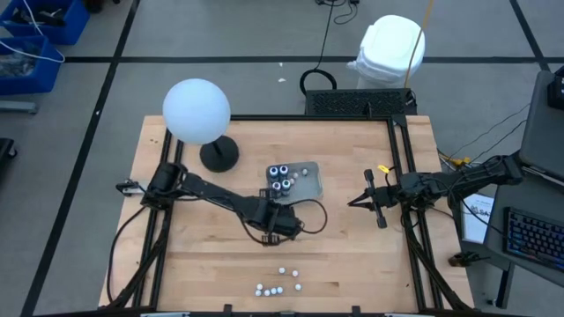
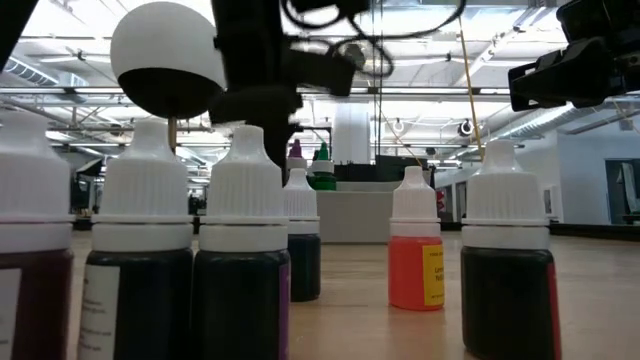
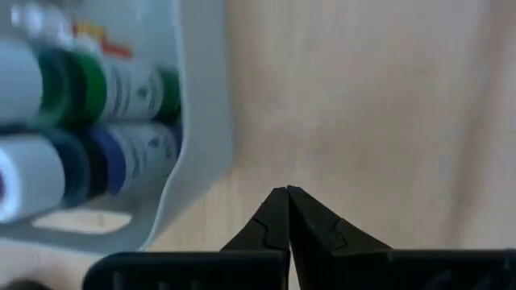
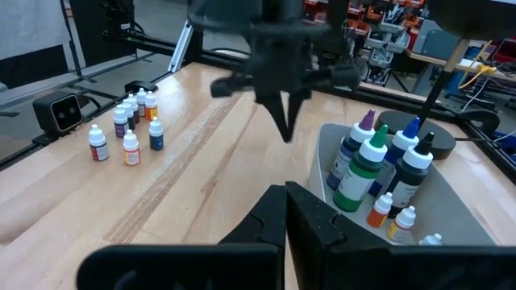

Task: Pick & Place food coloring
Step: Adjust the gray bin, then put the small blue food coloring bottle into the gray bin

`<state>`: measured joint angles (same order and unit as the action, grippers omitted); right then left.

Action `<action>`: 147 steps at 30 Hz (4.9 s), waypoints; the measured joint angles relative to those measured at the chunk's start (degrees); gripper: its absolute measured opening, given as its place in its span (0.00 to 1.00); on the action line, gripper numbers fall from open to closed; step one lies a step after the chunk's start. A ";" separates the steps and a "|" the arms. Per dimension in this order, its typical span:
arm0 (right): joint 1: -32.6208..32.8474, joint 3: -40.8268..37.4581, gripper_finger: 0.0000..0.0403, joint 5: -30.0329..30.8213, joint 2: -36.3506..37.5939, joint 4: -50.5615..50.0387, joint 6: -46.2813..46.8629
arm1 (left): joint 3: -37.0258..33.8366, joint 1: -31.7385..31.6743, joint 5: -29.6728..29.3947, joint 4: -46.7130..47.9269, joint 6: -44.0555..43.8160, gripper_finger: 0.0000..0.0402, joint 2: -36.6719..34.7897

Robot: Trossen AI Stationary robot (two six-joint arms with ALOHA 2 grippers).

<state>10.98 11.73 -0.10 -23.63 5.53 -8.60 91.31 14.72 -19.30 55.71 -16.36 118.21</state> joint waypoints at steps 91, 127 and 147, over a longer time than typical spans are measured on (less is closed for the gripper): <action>0.01 0.00 0.00 0.02 -1.58 -0.18 0.42 | -4.94 12.97 -3.43 -9.72 -16.79 0.10 -7.80; 0.01 0.00 0.00 0.02 -1.71 -0.15 0.44 | -4.92 15.19 7.34 -22.67 -16.38 0.22 -6.08; -0.01 0.00 0.00 0.02 -2.19 0.03 1.49 | -4.96 15.05 12.21 -26.18 -8.33 0.57 -0.59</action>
<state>10.97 11.73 -0.08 -25.82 5.56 -7.11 86.35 29.78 -7.08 29.54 -24.69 117.62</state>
